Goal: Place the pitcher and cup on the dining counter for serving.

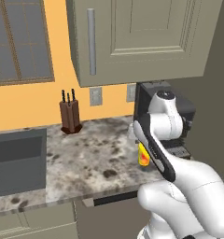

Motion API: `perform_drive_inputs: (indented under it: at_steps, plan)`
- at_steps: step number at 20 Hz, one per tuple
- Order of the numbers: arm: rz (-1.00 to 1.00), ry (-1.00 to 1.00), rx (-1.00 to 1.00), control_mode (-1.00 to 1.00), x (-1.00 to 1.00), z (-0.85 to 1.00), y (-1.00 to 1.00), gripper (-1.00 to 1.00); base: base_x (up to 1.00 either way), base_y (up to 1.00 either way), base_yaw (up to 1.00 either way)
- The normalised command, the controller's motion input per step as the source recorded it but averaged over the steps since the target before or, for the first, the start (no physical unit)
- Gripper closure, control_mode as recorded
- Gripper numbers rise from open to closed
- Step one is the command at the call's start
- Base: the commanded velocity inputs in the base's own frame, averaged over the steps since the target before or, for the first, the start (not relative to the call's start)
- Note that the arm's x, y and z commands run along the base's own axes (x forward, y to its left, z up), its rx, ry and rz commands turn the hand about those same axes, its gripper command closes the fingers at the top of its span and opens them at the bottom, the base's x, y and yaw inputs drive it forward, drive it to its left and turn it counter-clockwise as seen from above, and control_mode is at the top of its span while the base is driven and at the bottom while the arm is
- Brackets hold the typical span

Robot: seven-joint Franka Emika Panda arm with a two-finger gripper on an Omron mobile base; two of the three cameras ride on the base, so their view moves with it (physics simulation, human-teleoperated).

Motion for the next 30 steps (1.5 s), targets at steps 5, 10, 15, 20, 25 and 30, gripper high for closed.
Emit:
perform_drive_inputs:
  at_steps: [5,10,15,20,25,30]
  plan:
    - [0.00,0.08,-0.06,-1.00,0.59,-0.32,0.00,-1.00,0.00,0.00,0.00]
    - [0.00,0.05,-0.11,-1.00,0.62,-0.39,0.00,-1.00,0.00,0.00,0.00]
    - [0.00,0.06,-0.04,-1.00,0.16,-0.61,0.00,-1.00,0.00,0.00,0.00]
    - [0.00,0.04,0.00,-1.00,0.12,-0.51,0.00,-1.00,0.00,0.00,0.00]
    - [0.00,0.01,-0.01,-1.00,0.14,-0.37,0.00,-1.00,0.00,0.00,0.00]
    - [0.00,0.02,-0.01,-1.00,0.09,-0.25,0.00,-1.00,0.00,0.00,0.00]
